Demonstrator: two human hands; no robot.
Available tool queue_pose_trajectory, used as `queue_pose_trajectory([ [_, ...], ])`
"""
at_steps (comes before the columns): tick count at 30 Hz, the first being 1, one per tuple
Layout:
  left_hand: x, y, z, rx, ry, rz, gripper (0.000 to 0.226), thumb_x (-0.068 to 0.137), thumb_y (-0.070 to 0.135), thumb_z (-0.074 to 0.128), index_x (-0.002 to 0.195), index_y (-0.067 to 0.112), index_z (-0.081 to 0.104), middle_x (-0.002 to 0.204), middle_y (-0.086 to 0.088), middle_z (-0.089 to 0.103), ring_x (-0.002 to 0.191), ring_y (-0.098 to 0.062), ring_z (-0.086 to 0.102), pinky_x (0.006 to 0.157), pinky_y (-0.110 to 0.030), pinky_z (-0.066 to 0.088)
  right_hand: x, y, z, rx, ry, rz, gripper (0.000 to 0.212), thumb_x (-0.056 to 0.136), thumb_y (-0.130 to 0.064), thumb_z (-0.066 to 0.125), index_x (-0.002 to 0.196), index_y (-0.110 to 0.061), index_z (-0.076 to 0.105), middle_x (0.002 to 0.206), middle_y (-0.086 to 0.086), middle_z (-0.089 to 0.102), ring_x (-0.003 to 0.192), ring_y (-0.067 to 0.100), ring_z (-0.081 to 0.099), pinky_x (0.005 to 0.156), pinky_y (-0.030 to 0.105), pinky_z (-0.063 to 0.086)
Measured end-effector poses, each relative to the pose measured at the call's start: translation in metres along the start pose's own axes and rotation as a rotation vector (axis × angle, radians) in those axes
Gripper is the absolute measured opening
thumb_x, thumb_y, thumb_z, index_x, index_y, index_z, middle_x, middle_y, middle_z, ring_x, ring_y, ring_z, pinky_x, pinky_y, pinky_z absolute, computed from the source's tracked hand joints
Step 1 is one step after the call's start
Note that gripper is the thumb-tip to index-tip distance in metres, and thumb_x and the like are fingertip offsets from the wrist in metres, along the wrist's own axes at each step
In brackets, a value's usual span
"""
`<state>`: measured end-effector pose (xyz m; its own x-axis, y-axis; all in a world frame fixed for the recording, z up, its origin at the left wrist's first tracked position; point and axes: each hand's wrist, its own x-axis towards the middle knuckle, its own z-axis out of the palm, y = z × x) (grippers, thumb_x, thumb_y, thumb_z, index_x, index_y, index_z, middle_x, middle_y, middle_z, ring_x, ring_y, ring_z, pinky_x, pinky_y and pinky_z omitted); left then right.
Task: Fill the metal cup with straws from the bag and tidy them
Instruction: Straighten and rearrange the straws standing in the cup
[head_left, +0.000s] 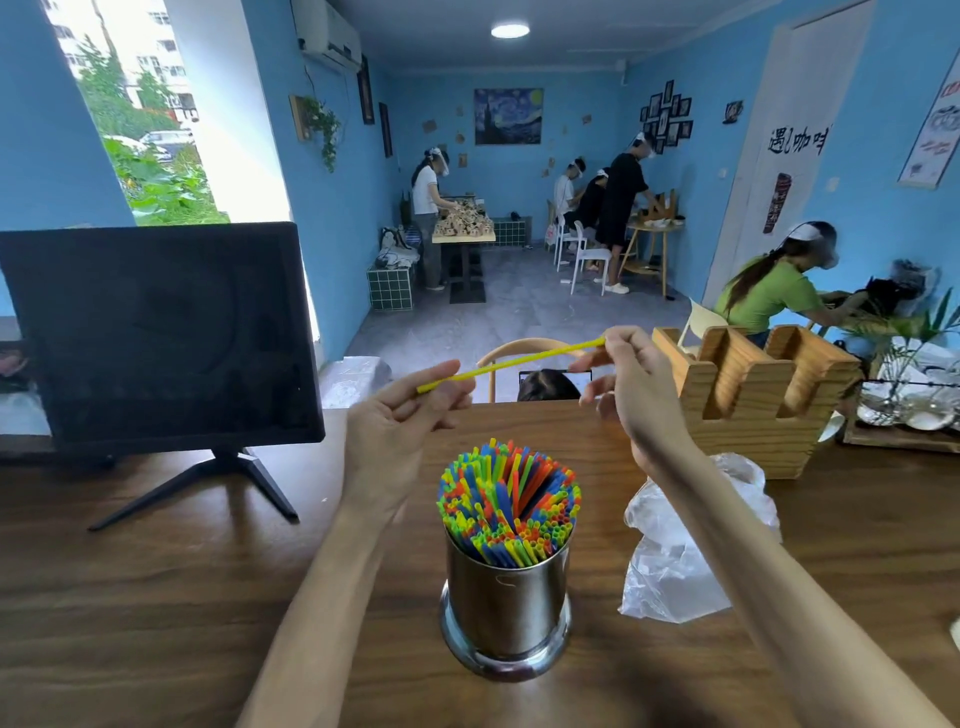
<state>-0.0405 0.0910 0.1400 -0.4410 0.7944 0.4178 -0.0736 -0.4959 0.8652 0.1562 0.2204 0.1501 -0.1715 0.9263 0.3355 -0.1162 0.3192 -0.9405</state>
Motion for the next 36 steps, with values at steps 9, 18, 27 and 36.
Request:
queue_pose_trajectory([
  [9, 0.012, 0.012, 0.000, 0.107, 0.128, 0.260, 0.019, 0.098, 0.028, 0.064, 0.112, 0.019, 0.073, 0.090, 0.004, 0.078, 0.087, -0.012, 0.073, 0.077, -0.024, 0.059, -0.010, 0.029, -0.023, -0.398, -0.439, 0.083, 0.018, 0.100, -0.027, 0.064, 0.089, -0.022, 0.076, 0.090, -0.004, 0.077, 0.067, 0.000, 0.061, 0.057, 0.011, 0.044],
  [18, -0.002, -0.019, 0.010, 0.415, -0.031, 0.288, 0.022, 0.096, 0.023, 0.071, 0.107, 0.039, 0.062, 0.087, 0.011, 0.078, 0.081, -0.011, 0.076, 0.074, -0.023, 0.058, -0.015, 0.037, -0.033, -0.408, -0.608, 0.334, 0.028, 0.088, -0.046, 0.076, 0.084, -0.019, 0.080, 0.088, 0.005, 0.078, 0.076, 0.014, 0.070, 0.057, 0.018, 0.046],
  [27, 0.000, -0.049, -0.003, 0.822, -0.227, 0.177, 0.005, 0.086, 0.046, 0.075, 0.090, 0.049, 0.073, 0.095, 0.026, 0.068, 0.098, 0.002, 0.060, 0.077, -0.018, 0.049, -0.023, 0.034, -0.040, -0.361, -0.694, 0.342, 0.051, 0.078, -0.062, 0.079, 0.092, -0.013, 0.075, 0.093, 0.006, 0.077, 0.076, 0.015, 0.071, 0.055, 0.017, 0.047],
  [36, -0.001, -0.041, -0.002, 0.722, -0.219, 0.212, 0.013, 0.087, 0.052, 0.069, 0.100, 0.055, 0.071, 0.105, 0.033, 0.066, 0.103, 0.005, 0.060, 0.078, -0.006, 0.045, -0.016, 0.015, -0.035, -0.407, -0.543, 0.164, 0.032, 0.079, -0.042, 0.080, 0.082, -0.010, 0.079, 0.078, 0.007, 0.077, 0.065, 0.014, 0.071, 0.050, 0.016, 0.043],
])
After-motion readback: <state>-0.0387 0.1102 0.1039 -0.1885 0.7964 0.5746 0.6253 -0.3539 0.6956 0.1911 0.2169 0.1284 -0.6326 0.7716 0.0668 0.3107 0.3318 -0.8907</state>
